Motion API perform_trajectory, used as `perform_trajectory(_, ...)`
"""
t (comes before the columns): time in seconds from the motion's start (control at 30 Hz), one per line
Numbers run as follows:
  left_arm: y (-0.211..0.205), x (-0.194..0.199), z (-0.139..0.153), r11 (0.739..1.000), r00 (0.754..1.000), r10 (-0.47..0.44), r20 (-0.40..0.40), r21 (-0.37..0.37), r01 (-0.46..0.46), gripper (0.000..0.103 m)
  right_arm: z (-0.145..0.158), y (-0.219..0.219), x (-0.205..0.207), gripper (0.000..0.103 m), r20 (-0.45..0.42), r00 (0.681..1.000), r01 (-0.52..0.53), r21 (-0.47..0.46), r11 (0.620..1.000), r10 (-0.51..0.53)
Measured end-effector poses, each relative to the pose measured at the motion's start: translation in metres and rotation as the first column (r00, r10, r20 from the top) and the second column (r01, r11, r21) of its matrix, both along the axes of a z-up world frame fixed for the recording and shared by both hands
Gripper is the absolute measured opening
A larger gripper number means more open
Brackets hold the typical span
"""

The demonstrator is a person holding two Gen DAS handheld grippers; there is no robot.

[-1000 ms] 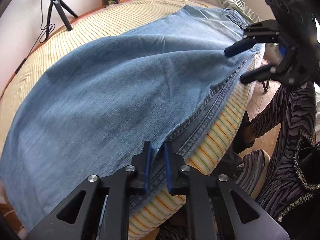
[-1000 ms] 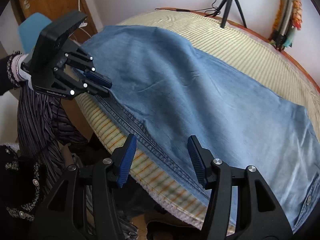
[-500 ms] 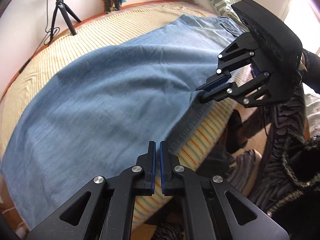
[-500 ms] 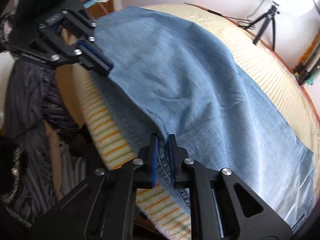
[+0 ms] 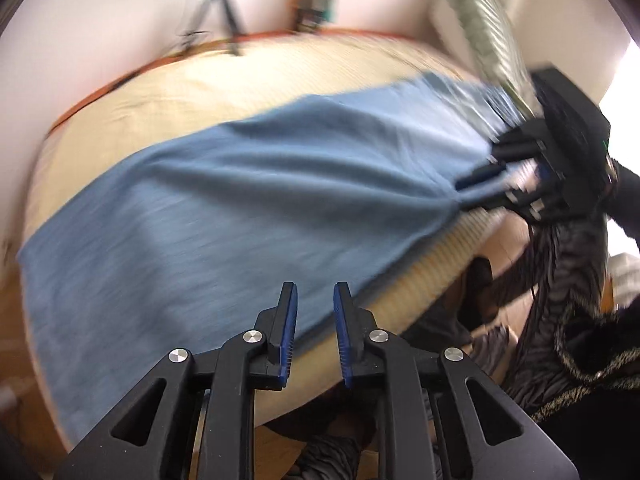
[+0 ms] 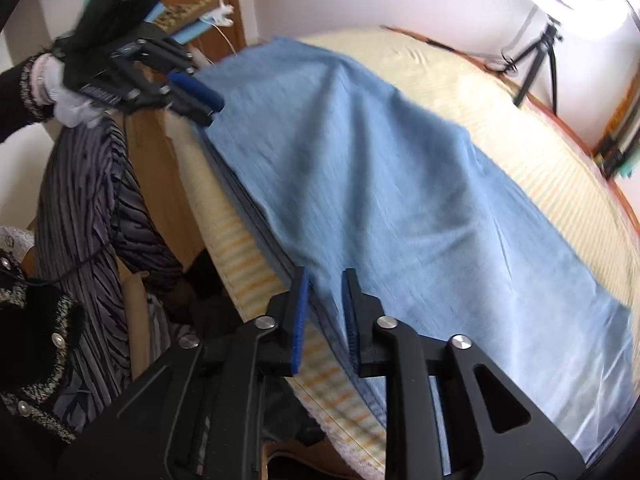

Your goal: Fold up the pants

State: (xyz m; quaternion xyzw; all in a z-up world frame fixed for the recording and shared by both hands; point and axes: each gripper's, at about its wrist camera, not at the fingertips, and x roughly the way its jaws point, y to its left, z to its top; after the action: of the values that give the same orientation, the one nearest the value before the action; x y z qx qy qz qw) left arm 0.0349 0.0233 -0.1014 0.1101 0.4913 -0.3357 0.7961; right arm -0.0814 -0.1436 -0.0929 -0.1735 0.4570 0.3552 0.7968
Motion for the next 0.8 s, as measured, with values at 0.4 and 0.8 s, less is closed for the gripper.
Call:
perform_trajectory(0.4,0.009,-0.001,-0.021,0.999,0.999,0.034,-0.029,0.022,-0.033,0.029,-0.034,0.069,0.015,0.031,0.082,0.984,-0.152,-0.097,0.984,0.160)
perform_trajectory(0.8,-0.021,0.016,-0.015,0.999,1.000,0.000,-0.008,-0.052,-0.001,0.029,-0.005,0.040,0.023,0.013,-0.022,0.993,-0.109,0.122,0.987,0.113)
